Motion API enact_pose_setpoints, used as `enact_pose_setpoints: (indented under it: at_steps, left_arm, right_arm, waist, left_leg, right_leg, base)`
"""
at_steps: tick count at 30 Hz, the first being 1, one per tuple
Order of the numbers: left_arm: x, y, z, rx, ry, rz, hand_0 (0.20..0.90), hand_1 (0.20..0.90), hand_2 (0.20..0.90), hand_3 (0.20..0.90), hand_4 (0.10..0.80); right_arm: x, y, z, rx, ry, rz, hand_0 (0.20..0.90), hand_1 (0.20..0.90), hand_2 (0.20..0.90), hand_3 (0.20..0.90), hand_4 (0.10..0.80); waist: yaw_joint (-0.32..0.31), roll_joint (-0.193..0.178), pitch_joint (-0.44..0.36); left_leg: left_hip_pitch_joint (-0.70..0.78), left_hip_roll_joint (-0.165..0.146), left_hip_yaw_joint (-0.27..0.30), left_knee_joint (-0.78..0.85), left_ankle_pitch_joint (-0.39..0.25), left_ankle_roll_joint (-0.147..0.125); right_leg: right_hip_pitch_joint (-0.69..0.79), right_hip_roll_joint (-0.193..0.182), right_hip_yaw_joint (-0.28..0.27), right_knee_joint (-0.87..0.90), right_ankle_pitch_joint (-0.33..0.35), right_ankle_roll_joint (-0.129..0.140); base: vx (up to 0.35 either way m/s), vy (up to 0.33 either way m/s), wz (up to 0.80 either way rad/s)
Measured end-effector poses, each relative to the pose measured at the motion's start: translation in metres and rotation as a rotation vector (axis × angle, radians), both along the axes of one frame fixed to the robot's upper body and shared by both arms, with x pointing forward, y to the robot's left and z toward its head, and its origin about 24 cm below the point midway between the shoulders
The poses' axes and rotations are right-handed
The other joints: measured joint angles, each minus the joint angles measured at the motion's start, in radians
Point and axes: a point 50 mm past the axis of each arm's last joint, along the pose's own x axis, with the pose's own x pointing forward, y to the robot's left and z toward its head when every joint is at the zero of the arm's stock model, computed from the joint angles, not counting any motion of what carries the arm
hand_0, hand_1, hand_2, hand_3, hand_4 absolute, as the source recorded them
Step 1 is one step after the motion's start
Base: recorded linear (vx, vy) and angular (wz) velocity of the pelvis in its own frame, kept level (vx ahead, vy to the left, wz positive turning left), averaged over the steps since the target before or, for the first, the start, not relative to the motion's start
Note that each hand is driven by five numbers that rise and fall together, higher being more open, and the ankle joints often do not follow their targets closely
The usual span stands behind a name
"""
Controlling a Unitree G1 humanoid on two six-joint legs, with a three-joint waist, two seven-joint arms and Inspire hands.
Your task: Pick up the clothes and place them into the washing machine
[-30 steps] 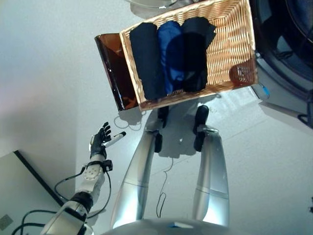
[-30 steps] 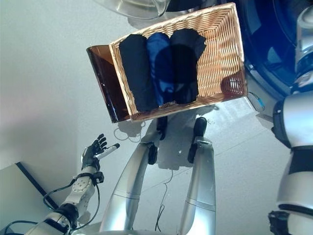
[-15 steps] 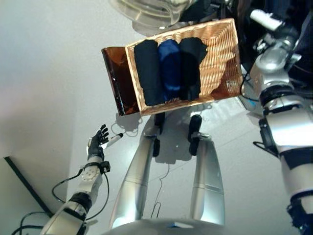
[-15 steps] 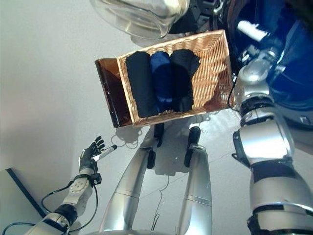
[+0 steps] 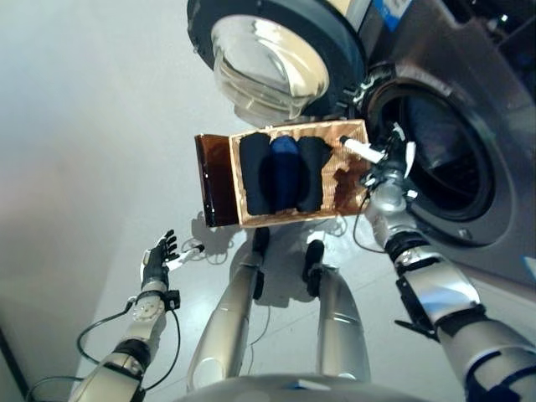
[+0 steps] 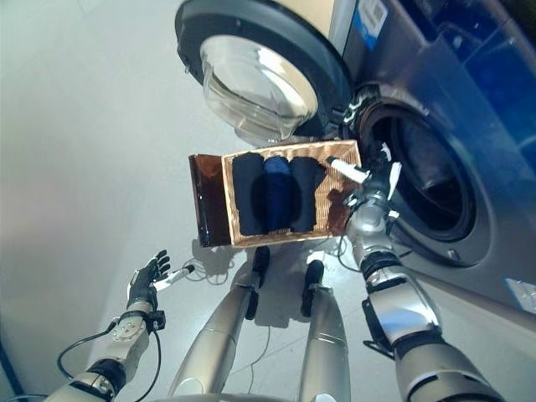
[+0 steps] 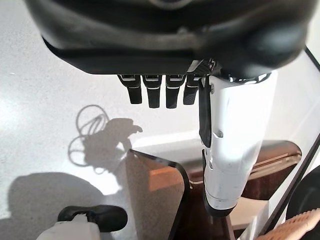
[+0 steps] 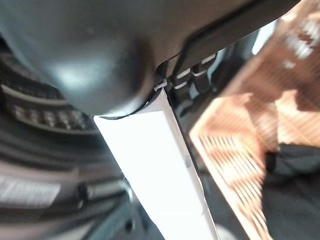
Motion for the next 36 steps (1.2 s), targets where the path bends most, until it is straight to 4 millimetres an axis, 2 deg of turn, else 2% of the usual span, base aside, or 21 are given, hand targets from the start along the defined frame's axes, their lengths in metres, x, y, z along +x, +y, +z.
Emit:
enact_pose_setpoints:
  at_steps: [6, 11, 16, 20, 27, 32, 36]
  left_arm:
    - [-0.009, 0.008, -0.006, 0.019, 0.052, 0.028, 0.9, 0.9, 0.9, 0.9, 0.8]
    - [-0.026, 0.014, -0.017, 0.027, 0.128, 0.047, 0.9, 0.9, 0.9, 0.9, 0.8]
    - [-0.049, 0.019, -0.029, 0.05, 0.236, 0.049, 0.9, 0.9, 0.9, 0.9, 0.8]
    - [-0.07, 0.018, -0.04, 0.056, 0.325, 0.039, 0.9, 0.9, 0.9, 0.9, 0.8]
    - [-0.075, 0.011, -0.044, 0.058, 0.352, 0.012, 0.9, 0.9, 0.9, 0.9, 0.8]
    - [-0.075, 0.011, -0.044, 0.065, 0.359, 0.002, 0.9, 0.9, 0.9, 0.9, 0.8]
    - [-0.066, 0.009, -0.042, 0.065, 0.345, -0.01, 0.9, 0.9, 0.9, 0.9, 0.8]
  right_arm:
    - [-0.012, 0.012, -0.025, 0.064, 0.045, 0.05, 0.9, 0.9, 0.9, 0.9, 0.8]
    - [-0.03, 0.022, -0.057, 0.109, 0.134, 0.079, 0.9, 0.9, 0.9, 0.9, 0.8]
    - [-0.045, 0.027, -0.086, -0.05, 0.311, 0.193, 0.9, 0.9, 0.9, 0.9, 0.8]
    - [-0.059, 0.032, -0.108, -0.186, 0.451, 0.273, 0.9, 0.9, 0.9, 0.9, 0.8]
    - [-0.087, 0.021, -0.139, -0.245, 0.655, 0.255, 0.9, 0.9, 0.9, 0.9, 0.8]
    - [-0.096, 0.01, -0.146, -0.218, 0.703, 0.199, 0.9, 0.9, 0.9, 0.9, 0.8]
    - [-0.081, -0.001, -0.129, -0.218, 0.654, 0.135, 0.9, 0.9, 0.9, 0.9, 0.8]
  waist:
    - [0.0, -0.028, -0.007]
    - [0.005, -0.042, -0.017]
    - [0.031, -0.057, -0.048]
    - [0.045, -0.057, -0.098]
    - [0.071, -0.059, -0.147]
    - [0.083, -0.05, -0.144]
    - [0.085, -0.015, -0.11]
  left_leg:
    - [0.107, 0.007, -0.018, -0.065, 0.008, -0.006]
    - [0.212, 0.023, -0.027, -0.132, 0.019, -0.005]
    - [0.328, 0.043, -0.024, -0.234, 0.04, -0.009]
    - [0.399, 0.059, -0.014, -0.304, 0.06, -0.001]
    - [0.462, 0.06, -0.014, -0.333, 0.06, -0.002]
    - [0.441, 0.055, -0.024, -0.324, 0.061, -0.011]
    - [0.338, 0.043, -0.028, -0.266, 0.061, -0.013]
  right_leg:
    - [0.11, 0.008, -0.019, -0.063, 0.002, 0.001]
    - [0.227, 0.021, -0.039, -0.15, 0.022, 0.004]
    - [0.341, 0.042, -0.041, -0.263, 0.057, 0.01]
    - [0.427, 0.063, -0.038, -0.37, 0.099, 0.016]
    - [0.519, 0.07, -0.041, -0.462, 0.129, 0.026]
    - [0.498, 0.065, -0.054, -0.441, 0.126, 0.023]
    - [0.385, 0.047, -0.063, -0.345, 0.104, 0.014]
  base:
    - [0.054, 0.016, 0.03]
    - [0.1, 0.018, -0.02]
    - [0.12, 0.013, -0.11]
    - [0.114, -0.003, -0.11]
    - [0.05, -0.005, -0.01]
    - [-0.103, 0.019, 0.07]
    - [-0.097, 0.029, 0.1]
